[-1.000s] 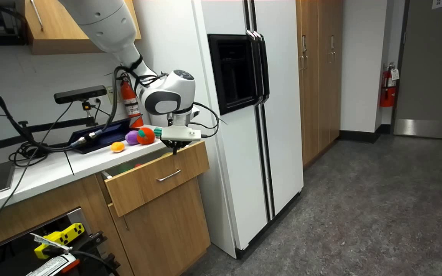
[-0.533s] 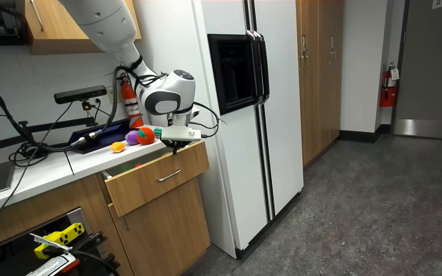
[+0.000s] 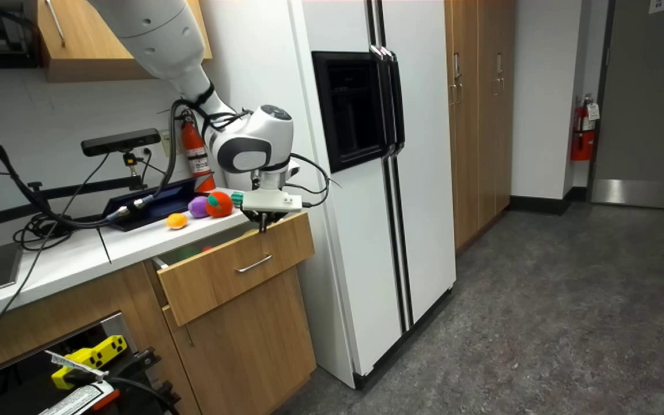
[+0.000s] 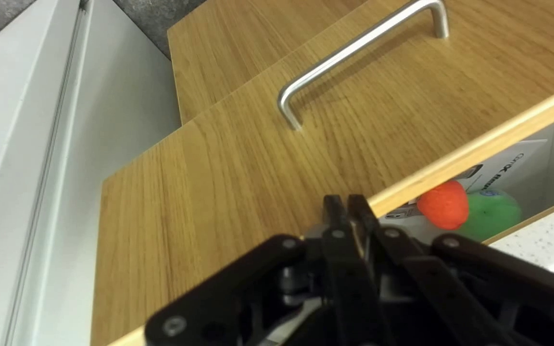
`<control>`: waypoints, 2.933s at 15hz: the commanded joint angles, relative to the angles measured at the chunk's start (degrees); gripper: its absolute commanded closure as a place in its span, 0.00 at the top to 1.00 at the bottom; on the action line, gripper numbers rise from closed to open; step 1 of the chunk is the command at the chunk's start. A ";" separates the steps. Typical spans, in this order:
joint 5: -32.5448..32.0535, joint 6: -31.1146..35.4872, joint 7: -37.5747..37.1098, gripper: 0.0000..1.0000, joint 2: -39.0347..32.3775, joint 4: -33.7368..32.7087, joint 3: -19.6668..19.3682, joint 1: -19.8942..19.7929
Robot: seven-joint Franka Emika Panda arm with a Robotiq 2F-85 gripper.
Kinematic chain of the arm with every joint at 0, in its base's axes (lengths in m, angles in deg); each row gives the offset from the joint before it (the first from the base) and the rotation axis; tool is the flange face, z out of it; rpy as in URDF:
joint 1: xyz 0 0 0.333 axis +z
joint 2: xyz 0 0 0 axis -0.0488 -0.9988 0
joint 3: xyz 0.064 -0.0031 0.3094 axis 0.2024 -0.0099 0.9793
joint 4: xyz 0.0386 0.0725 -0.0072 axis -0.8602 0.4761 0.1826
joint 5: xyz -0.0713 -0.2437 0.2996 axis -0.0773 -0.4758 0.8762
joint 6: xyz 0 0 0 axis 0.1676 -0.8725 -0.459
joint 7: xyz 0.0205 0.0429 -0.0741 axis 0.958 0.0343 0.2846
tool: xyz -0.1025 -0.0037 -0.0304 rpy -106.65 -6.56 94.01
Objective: Open the drawer on the right
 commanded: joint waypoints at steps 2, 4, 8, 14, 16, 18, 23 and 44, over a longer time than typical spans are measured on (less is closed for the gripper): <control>-0.56 5.16 0.22 0.50 1.57 0.08 -0.50 2.30; -1.31 8.37 0.02 0.63 2.67 0.47 0.30 3.15; -4.08 11.39 0.60 0.94 2.54 -0.10 2.41 4.60; -7.39 9.58 5.43 0.75 -2.19 -1.64 6.94 2.71; -8.39 8.47 7.47 0.59 -3.89 -2.17 7.56 2.34; -10.43 7.18 7.97 0.43 -5.34 -2.66 6.84 2.87; -16.26 3.78 5.95 0.05 -4.99 -2.14 2.61 4.88; -26.62 1.11 -1.81 0.00 25.55 23.97 -18.00 1.17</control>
